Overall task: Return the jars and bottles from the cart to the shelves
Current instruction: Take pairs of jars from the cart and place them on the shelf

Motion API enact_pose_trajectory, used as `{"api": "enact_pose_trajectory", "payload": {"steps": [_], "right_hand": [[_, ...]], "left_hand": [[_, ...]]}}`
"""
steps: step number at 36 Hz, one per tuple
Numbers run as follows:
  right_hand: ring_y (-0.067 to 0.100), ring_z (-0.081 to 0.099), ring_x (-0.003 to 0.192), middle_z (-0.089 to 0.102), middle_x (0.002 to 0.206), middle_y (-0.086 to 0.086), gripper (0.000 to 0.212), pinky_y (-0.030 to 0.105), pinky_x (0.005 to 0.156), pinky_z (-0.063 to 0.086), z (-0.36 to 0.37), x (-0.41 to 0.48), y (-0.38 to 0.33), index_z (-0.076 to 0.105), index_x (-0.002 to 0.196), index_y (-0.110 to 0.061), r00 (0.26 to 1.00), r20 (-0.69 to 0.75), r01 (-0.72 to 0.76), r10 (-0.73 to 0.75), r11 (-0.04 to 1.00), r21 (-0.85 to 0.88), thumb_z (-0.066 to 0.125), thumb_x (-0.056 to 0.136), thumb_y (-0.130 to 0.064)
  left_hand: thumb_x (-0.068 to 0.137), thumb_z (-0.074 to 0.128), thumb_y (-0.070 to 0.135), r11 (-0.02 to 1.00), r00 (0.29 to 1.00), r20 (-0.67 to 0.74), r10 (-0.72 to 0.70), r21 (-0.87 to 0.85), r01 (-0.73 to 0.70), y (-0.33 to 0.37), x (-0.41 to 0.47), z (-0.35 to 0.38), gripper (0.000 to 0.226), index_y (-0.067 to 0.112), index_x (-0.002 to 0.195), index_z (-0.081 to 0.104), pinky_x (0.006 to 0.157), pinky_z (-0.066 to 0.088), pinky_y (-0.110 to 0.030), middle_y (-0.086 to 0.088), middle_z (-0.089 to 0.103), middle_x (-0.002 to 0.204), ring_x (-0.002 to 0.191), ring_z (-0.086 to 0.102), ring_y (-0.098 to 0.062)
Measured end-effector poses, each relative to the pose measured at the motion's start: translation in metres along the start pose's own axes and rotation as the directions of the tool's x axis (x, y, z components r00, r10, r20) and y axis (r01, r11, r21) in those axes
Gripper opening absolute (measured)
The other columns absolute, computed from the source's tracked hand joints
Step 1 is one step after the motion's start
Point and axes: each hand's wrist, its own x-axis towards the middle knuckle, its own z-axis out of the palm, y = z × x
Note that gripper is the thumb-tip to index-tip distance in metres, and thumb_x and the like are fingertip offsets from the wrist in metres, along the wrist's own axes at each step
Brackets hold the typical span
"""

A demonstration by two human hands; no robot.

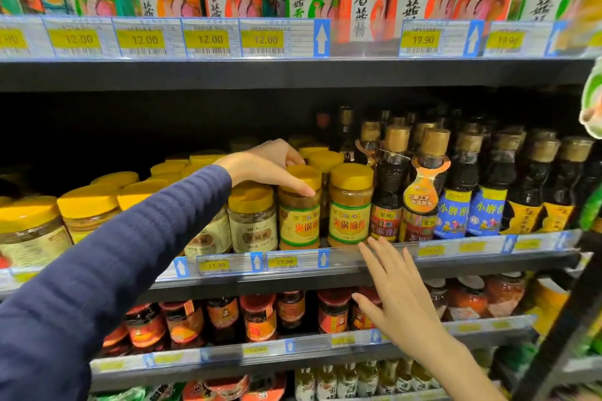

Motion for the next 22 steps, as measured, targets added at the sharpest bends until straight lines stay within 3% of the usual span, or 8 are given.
{"api": "enact_pose_trajectory", "payload": {"steps": [5,8,15,22], "right_hand": [[0.027,0.055,0.122,0.058,0.131,0.01,0.084,0.047,0.1,0.037,0.0022,0.0006,0.0006,0.051,0.13,-0.009,1.0,-0.011,0.006,-0.006,1.0,0.001,0.082,0.06,-0.043],[0.028,0.053,0.124,0.056,0.133,0.01,0.084,0.05,0.101,0.035,0.0047,0.0001,0.0008,0.049,0.132,-0.008,1.0,-0.019,0.011,-0.01,1.0,0.02,0.081,0.062,-0.041],[0.029,0.055,0.121,0.058,0.131,0.011,0.085,0.05,0.099,0.038,0.0062,-0.0005,0.0029,0.05,0.13,-0.008,0.998,-0.063,0.025,-0.023,0.999,0.025,0.083,0.058,-0.039],[0.03,0.056,0.121,0.058,0.131,0.011,0.085,0.05,0.098,0.038,0.0034,-0.0009,0.0026,0.05,0.13,-0.008,0.998,-0.06,0.036,-0.033,0.999,0.039,0.084,0.057,-0.037]], "left_hand": [[0.066,0.076,0.05,1.0,0.998,0.065,0.012,-0.009,-0.011,-0.0007,-0.001,-0.0042,0.073,0.019,0.129,0.054,0.096,0.051,-0.037,0.004,0.061,0.118,0.109,0.059,-0.018],[0.07,0.076,0.044,1.0,0.995,0.099,0.029,-0.015,-0.028,-0.0006,-0.0009,-0.006,0.065,0.02,0.127,0.054,0.093,0.05,-0.032,0.006,0.06,0.115,0.109,0.059,-0.016],[0.073,0.074,0.041,1.0,0.99,0.138,0.027,0.001,-0.027,0.0017,-0.0003,-0.0066,0.071,0.021,0.136,0.046,0.087,0.047,-0.027,0.0,0.055,0.13,0.11,0.055,-0.017],[0.071,0.075,0.043,0.998,0.996,0.091,0.008,0.057,-0.013,0.0036,-0.0013,-0.0057,0.083,0.022,0.142,0.037,0.101,0.041,-0.034,-0.002,0.044,0.143,0.129,0.045,-0.024]]}}
